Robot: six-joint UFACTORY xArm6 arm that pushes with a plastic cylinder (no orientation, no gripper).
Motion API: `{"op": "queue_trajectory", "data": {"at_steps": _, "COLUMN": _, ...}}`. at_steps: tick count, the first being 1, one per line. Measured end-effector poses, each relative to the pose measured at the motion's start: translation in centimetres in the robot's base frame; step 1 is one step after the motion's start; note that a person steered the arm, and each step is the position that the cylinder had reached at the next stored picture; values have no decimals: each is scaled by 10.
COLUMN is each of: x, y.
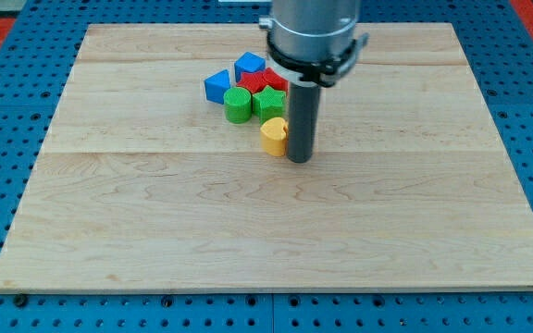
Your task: Move the yellow heart to the green circle
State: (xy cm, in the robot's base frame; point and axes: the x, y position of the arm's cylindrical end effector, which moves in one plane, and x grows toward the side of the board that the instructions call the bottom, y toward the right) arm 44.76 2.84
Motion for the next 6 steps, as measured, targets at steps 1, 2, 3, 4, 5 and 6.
{"op": "queue_trajectory", "data": {"at_steps": 1, "x": -1, "y": -4}}
{"op": "queue_trajectory", "data": {"at_steps": 2, "x": -4, "y": -32}}
{"op": "queue_trajectory", "data": {"at_steps": 3, "x": -12, "y": -72}}
{"op": "queue_trajectory", "data": {"at_steps": 4, "x": -13, "y": -108}}
{"op": "queue_trajectory", "data": {"at_steps": 5, "x": 29, "y": -69}}
{"op": "queue_trajectory", "data": {"at_steps": 6, "x": 21, "y": -17}}
